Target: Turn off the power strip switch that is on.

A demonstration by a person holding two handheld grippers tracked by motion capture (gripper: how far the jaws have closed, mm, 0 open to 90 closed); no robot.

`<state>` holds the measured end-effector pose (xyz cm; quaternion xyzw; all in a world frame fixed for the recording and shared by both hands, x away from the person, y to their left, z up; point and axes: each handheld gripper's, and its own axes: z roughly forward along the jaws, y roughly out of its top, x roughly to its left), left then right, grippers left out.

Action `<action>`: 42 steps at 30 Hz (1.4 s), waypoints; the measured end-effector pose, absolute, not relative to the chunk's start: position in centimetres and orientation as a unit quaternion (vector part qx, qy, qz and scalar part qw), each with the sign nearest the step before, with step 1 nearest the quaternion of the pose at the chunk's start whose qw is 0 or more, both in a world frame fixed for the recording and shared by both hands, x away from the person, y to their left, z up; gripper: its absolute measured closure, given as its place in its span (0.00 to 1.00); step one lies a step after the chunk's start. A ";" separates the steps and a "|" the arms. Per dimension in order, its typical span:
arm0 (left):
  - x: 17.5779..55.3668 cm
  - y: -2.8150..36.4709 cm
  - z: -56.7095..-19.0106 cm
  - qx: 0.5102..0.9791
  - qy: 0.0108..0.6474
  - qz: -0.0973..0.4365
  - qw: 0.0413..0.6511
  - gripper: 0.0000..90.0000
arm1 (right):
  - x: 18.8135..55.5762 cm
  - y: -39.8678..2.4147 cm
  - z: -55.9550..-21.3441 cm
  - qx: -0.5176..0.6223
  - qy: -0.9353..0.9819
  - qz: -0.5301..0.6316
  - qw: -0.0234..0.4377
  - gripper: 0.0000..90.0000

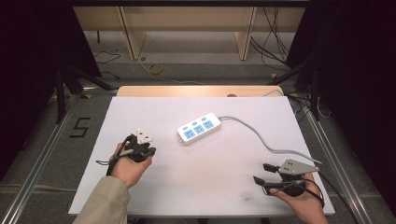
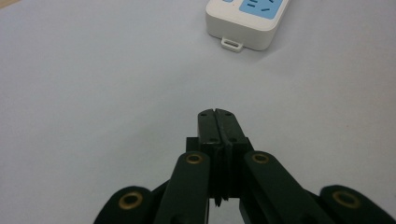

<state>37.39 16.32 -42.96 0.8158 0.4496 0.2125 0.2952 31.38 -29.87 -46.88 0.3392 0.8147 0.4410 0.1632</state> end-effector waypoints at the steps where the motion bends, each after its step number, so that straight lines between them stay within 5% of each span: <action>1: 37.4 16.2 -42.9 0.816 0.450 0.213 0.295 1.00 | 31.4 -29.9 -46.9 0.339 0.815 0.440 0.163 0.41; 42: 40.6 13.7 -42.3 0.833 0.435 0.199 0.277 1.00 | 31.4 -29.9 -46.9 0.338 0.817 0.439 0.162 0.41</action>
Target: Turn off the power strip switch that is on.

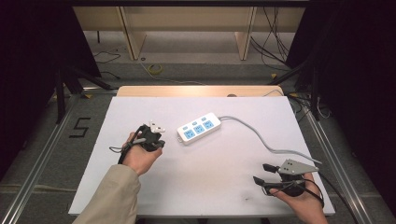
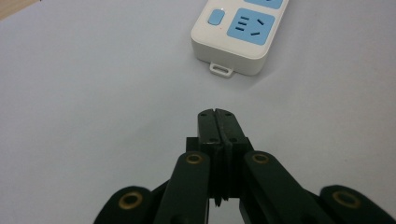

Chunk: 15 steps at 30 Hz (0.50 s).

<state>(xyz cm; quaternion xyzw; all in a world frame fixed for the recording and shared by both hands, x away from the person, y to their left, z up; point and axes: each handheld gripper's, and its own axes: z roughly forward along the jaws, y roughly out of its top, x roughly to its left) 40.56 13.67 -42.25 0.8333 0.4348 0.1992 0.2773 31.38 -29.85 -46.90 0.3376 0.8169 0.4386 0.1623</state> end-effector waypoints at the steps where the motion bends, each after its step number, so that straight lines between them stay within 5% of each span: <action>1: 40.6 13.6 -42.2 0.834 0.433 0.200 0.277 1.00 | 31.4 -29.9 -46.9 0.338 0.817 0.438 0.162 0.41; 15: 41.6 13.1 -41.8 0.836 0.433 0.198 0.273 1.00 | 31.4 -29.9 -46.9 0.338 0.817 0.439 0.163 0.41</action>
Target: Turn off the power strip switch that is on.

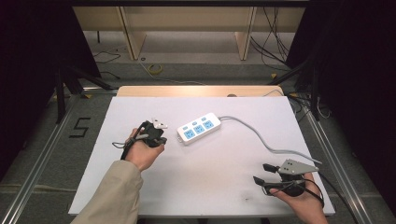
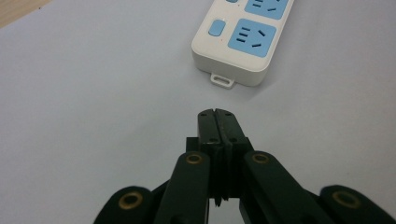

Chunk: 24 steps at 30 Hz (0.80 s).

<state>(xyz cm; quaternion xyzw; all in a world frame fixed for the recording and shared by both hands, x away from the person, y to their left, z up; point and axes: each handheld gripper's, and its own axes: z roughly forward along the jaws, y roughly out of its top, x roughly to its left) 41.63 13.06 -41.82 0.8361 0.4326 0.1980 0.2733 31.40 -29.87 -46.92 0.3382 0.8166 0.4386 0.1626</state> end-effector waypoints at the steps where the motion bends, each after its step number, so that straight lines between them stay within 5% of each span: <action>1: 41.7 13.0 -41.8 0.837 0.432 0.198 0.272 1.00 | 31.4 -29.9 -46.9 0.337 0.817 0.438 0.163 0.41; 24: 43.2 12.4 -41.3 0.841 0.430 0.195 0.263 1.00 | 31.4 -29.9 -46.9 0.338 0.817 0.438 0.163 0.41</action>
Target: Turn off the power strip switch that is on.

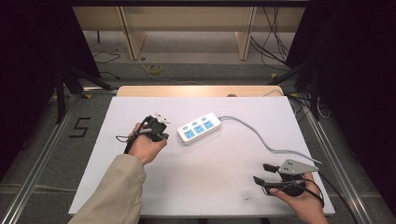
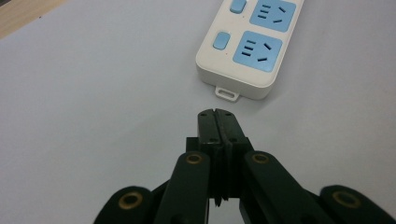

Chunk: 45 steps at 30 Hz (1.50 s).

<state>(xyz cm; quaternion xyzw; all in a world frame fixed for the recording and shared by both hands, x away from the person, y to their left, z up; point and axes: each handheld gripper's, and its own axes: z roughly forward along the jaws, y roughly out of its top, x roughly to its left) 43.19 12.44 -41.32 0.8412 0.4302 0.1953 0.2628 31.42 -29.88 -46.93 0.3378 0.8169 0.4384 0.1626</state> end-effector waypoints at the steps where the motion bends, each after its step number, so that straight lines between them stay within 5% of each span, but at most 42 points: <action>1: 43.2 12.4 -41.3 0.841 0.431 0.195 0.263 1.00 | 31.4 -29.9 -46.9 0.338 0.817 0.438 0.163 0.41; 45: 46.5 11.5 -40.9 0.846 0.436 0.191 0.241 1.00 | 31.5 -29.9 -47.0 0.336 0.819 0.436 0.162 0.41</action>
